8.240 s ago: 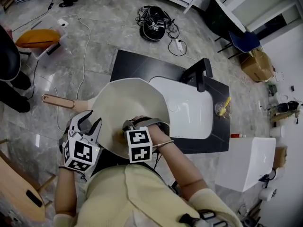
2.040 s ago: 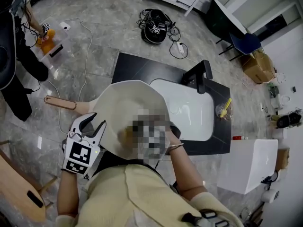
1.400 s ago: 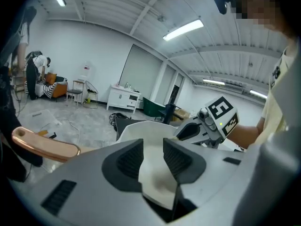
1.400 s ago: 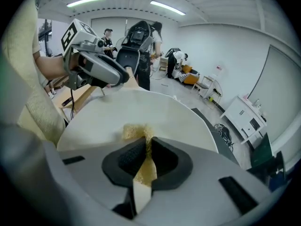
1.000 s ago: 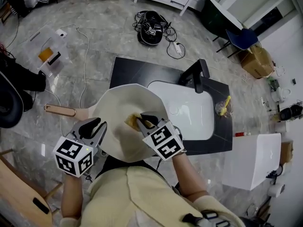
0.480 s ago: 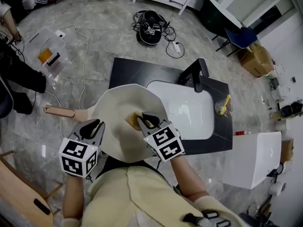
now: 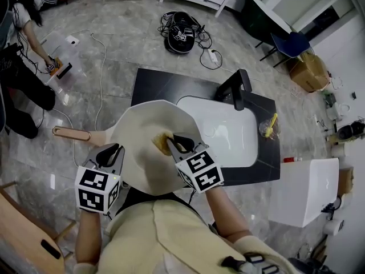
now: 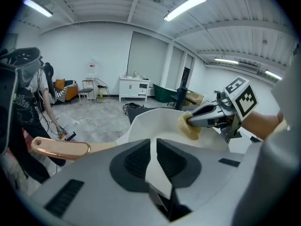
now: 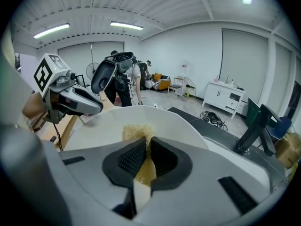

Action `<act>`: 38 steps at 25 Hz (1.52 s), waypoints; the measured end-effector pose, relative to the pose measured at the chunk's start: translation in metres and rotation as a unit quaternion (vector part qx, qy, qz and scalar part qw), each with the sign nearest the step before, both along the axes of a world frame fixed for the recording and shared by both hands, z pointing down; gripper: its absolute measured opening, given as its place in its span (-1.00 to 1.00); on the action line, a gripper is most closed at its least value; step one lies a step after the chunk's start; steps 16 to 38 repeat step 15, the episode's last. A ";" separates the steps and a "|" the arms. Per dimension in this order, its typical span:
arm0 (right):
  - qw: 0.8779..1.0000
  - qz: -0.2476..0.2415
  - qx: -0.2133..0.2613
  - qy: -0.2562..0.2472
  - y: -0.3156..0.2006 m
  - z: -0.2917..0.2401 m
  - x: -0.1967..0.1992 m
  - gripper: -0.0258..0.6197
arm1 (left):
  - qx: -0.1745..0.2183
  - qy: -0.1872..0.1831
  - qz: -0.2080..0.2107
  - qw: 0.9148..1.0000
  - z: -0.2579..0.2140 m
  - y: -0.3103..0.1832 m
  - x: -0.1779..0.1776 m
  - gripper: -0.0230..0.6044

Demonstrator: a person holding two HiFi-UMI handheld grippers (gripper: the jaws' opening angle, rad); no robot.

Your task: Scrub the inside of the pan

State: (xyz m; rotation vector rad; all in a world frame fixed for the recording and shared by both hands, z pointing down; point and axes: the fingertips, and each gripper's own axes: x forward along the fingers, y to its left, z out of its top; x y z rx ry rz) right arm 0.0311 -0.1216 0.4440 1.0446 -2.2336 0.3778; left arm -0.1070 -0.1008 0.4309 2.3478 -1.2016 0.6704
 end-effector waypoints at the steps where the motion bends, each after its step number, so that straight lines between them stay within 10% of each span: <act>1: 1.000 0.001 0.001 0.000 0.000 0.000 0.000 -0.79 | 0.001 -0.001 0.001 1.000 0.000 0.000 0.000 -0.77; 38: 1.000 0.008 0.000 -0.005 0.000 0.000 0.001 -0.79 | 0.005 -0.014 0.006 1.000 0.000 0.001 -0.003 -0.77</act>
